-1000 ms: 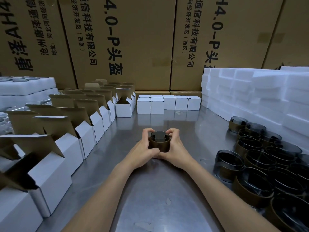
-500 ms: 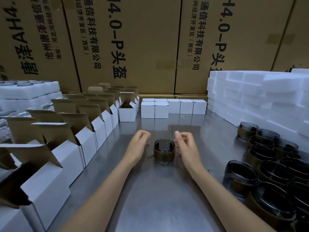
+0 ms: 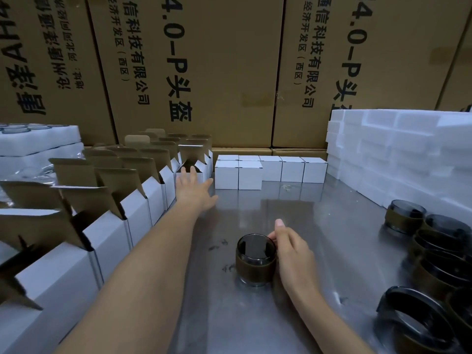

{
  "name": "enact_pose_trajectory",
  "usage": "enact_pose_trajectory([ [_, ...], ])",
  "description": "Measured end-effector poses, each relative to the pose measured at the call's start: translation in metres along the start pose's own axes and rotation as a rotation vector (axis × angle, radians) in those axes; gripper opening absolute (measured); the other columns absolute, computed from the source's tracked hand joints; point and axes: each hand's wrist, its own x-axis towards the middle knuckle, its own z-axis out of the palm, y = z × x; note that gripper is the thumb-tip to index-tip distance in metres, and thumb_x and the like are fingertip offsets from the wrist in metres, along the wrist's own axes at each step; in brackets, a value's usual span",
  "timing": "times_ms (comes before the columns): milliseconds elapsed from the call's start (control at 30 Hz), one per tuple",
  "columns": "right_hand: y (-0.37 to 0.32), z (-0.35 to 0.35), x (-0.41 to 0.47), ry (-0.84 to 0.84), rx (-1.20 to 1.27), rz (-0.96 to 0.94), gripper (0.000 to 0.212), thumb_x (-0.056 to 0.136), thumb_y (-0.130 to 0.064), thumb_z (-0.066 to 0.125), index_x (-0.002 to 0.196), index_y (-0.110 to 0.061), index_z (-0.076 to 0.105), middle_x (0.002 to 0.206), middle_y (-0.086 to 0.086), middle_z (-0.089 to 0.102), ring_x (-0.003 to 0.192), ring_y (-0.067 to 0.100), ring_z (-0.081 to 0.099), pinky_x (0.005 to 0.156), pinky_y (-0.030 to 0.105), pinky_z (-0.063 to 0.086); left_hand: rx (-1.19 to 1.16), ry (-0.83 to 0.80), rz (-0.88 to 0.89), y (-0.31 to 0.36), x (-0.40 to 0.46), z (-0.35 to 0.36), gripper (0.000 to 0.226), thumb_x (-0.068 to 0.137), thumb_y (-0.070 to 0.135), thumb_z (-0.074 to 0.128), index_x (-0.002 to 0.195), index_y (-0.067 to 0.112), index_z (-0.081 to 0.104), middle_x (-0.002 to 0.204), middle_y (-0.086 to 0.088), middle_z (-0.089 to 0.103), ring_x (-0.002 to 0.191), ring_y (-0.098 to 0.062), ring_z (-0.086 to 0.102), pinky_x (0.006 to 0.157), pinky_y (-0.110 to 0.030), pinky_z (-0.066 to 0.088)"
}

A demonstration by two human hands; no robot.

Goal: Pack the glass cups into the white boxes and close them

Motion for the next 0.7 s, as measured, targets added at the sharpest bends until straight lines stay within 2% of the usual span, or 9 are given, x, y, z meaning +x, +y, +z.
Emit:
enact_pose_trajectory([
  [100, 0.001, 0.0, 0.0, 0.0, -0.003, 0.012, 0.042, 0.088, -0.066, 0.029, 0.072, -0.041, 0.058, 0.072, -0.011, 0.065, 0.08, 0.014, 0.06, 0.082, 0.042, 0.047, 0.147, -0.018, 0.016, -0.001, 0.013, 0.001, 0.067, 0.092, 0.068, 0.028, 0.15, 0.039, 0.014, 0.159, -0.016, -0.009, 0.144, -0.042, -0.012, 0.115, -0.055, -0.004],
  [233, 0.001, 0.0, 0.001, 0.0, -0.023, 0.029, 0.045, 0.087, -0.068, 0.027, 0.073, -0.039, 0.058, 0.072, -0.011, 0.065, 0.08, 0.014, 0.06, 0.082, 0.042, 0.048, 0.154, -0.052, 0.025, -0.008, 0.024, 0.002, 0.069, 0.091, 0.07, 0.025, 0.15, 0.037, 0.016, 0.16, -0.013, 0.0, 0.145, -0.04, -0.008, 0.115, -0.056, -0.003],
  [467, -0.002, -0.002, 0.0, -0.012, -0.052, 0.05, 0.051, 0.091, -0.064, 0.028, 0.07, -0.029, 0.059, 0.075, -0.011, 0.067, 0.082, 0.013, 0.06, 0.084, 0.042, 0.047, -0.143, 0.049, 0.046, -0.01, 0.018, 0.003, 0.059, 0.093, 0.059, 0.038, 0.142, 0.026, 0.04, 0.154, -0.01, 0.021, 0.145, -0.032, 0.011, 0.117, -0.05, 0.003],
  [700, -0.004, -0.002, 0.0, -0.023, -0.071, 0.066, 0.053, 0.09, -0.067, 0.028, 0.068, -0.03, 0.059, 0.074, -0.009, 0.066, 0.082, 0.018, 0.06, 0.084, 0.042, 0.047, -0.388, 0.233, 0.138, 0.017, -0.031, -0.003, 0.051, 0.092, 0.049, 0.047, 0.134, 0.02, 0.053, 0.128, -0.005, 0.043, 0.124, -0.024, 0.039, 0.113, -0.04, 0.018],
])
